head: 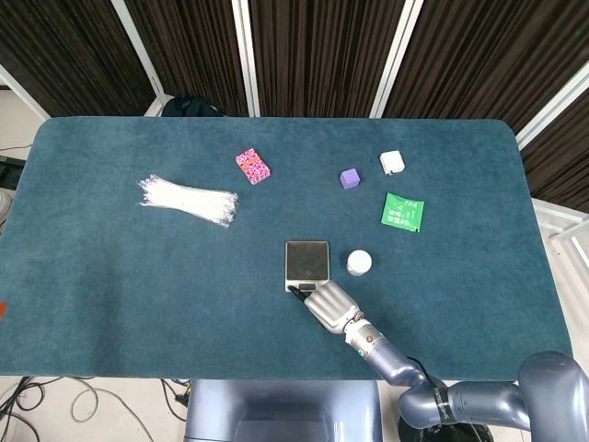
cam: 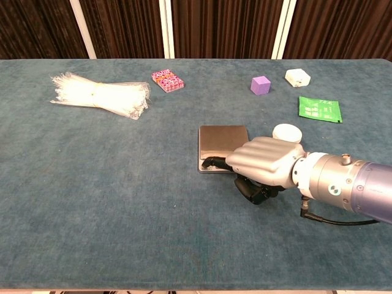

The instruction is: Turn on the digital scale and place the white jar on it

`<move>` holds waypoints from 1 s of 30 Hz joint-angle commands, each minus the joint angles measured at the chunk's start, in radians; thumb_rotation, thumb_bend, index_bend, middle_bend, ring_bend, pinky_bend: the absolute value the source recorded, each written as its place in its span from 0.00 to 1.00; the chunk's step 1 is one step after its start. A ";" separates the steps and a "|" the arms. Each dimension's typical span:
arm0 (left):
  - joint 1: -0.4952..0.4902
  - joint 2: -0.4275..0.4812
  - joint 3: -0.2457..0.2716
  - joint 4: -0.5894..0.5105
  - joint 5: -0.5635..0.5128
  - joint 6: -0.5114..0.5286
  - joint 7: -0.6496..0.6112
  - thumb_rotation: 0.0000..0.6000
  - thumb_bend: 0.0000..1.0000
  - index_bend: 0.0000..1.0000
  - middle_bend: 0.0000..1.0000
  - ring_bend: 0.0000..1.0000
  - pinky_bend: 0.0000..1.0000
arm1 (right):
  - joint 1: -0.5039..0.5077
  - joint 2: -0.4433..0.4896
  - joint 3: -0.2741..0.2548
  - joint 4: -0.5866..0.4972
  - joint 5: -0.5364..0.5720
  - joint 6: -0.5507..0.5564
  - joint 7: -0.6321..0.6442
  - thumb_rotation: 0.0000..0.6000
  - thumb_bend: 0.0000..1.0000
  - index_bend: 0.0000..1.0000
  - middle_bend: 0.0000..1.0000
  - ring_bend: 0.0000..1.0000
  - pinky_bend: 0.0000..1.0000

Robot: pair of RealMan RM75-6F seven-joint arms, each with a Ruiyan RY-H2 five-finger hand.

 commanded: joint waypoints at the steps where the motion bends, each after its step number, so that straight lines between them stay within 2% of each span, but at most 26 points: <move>1: 0.000 0.000 0.000 0.000 0.000 0.001 0.001 1.00 0.12 0.00 0.00 0.00 0.00 | 0.001 0.000 -0.002 0.000 -0.001 0.001 -0.003 1.00 0.87 0.11 0.80 0.83 1.00; 14: -0.001 -0.001 0.000 0.001 0.000 0.000 0.003 1.00 0.12 0.00 0.00 0.00 0.00 | 0.010 -0.004 -0.009 0.003 0.015 -0.002 -0.014 1.00 0.87 0.21 0.80 0.83 1.00; 20: -0.001 -0.002 -0.001 0.001 -0.001 0.000 0.003 1.00 0.12 0.00 0.00 0.00 0.00 | 0.014 -0.001 -0.001 -0.004 0.017 0.007 -0.015 1.00 0.87 0.21 0.80 0.83 1.00; 23: 0.000 -0.001 -0.001 0.001 -0.002 0.001 0.002 1.00 0.12 0.00 0.00 0.00 0.00 | 0.011 0.004 0.013 -0.016 0.006 0.034 -0.010 1.00 0.87 0.16 0.80 0.83 1.00; 25: 0.000 -0.001 -0.001 0.001 -0.003 0.000 0.001 1.00 0.12 0.00 0.00 0.00 0.00 | 0.008 0.008 0.023 -0.027 -0.008 0.053 0.002 1.00 0.87 0.14 0.78 0.83 1.00; 29: 0.001 0.001 -0.002 0.000 -0.003 0.001 -0.002 1.00 0.12 0.00 0.00 0.00 0.00 | 0.007 0.026 0.042 -0.048 -0.029 0.072 0.024 1.00 0.87 0.13 0.68 0.76 1.00; 30: 0.001 0.001 -0.002 0.000 -0.003 0.001 -0.002 1.00 0.12 0.00 0.00 0.00 0.00 | 0.009 0.032 0.049 -0.054 -0.034 0.078 0.026 1.00 0.87 0.12 0.65 0.74 0.94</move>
